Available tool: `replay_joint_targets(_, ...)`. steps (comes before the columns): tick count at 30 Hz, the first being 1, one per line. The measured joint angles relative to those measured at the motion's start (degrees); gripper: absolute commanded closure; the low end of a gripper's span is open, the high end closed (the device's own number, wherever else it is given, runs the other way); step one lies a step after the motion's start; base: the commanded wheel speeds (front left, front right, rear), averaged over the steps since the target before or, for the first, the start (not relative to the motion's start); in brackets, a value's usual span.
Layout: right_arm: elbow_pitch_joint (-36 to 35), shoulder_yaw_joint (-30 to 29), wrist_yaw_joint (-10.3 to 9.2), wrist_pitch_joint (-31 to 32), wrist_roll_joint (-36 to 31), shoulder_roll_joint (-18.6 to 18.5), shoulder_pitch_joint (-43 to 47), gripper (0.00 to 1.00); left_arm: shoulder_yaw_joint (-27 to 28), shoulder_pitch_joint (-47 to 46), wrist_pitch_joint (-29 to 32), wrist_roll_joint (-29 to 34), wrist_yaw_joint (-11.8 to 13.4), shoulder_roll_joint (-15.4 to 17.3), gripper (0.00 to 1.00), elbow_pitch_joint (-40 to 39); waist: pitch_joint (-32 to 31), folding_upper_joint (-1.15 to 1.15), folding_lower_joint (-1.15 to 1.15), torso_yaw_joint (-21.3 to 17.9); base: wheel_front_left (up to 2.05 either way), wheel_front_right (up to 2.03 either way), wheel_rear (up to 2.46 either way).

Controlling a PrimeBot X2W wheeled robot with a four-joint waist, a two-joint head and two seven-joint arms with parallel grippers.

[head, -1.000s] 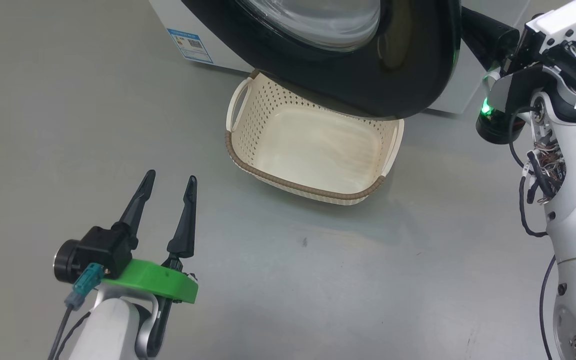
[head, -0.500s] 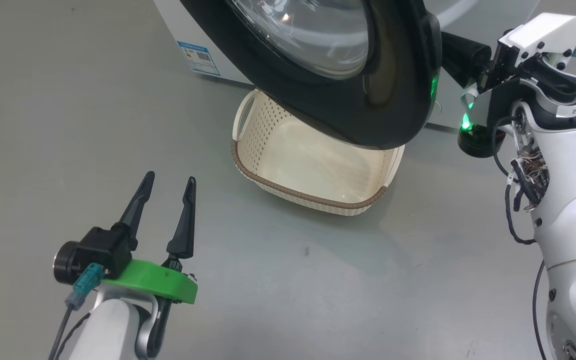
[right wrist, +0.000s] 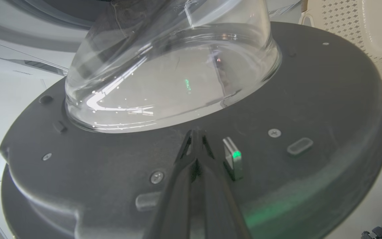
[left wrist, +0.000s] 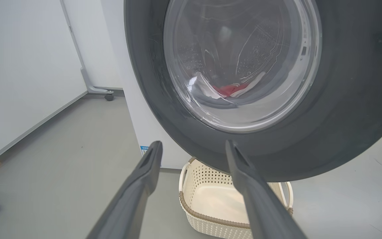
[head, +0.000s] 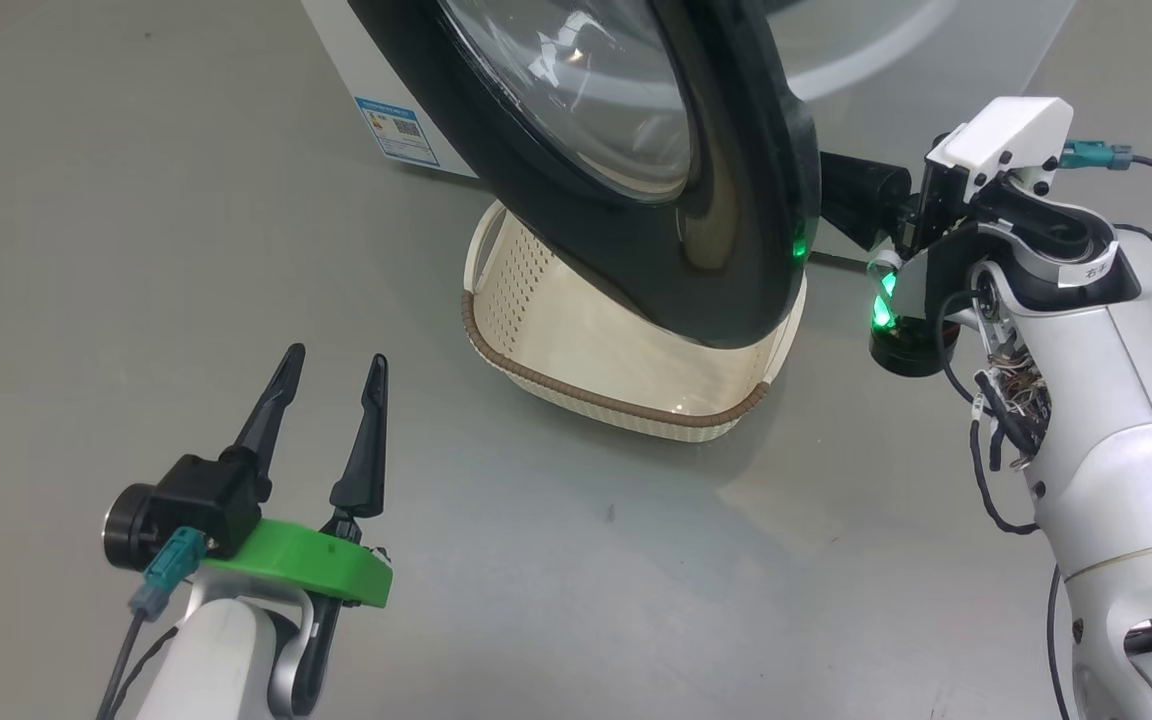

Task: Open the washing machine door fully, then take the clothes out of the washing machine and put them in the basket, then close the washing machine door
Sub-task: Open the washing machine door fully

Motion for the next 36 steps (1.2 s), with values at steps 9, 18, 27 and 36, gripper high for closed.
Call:
replay_joint_targets(9,-1.70,3.59,-0.01,2.76,0.37,0.26,1.26,1.00,0.36,0.10,0.00,0.08,0.24,0.00,0.00,-0.01,-0.61,0.00,0.00,-0.18,0.00,0.00,0.00)
replay_joint_targets(18,-4.34,7.99,0.00,5.52,0.53,0.65,3.40,1.00,0.47,0.34,0.00,0.52,0.24,0.00,0.00,-0.01,-1.42,0.00,0.00,-0.44,0.00,0.00,0.00)
replay_joint_targets(27,-7.69,12.55,0.00,7.12,1.56,0.65,5.56,1.00,0.54,0.64,0.00,0.53,0.24,0.00,0.00,-0.01,-1.88,0.00,0.00,-0.56,0.00,0.00,0.00)
replay_joint_targets(36,-11.35,16.19,-0.01,7.19,5.15,0.62,7.16,1.00,0.52,0.86,0.00,0.53,0.24,0.00,0.00,-0.02,-1.92,0.00,0.00,-0.42,0.00,0.00,0.00)
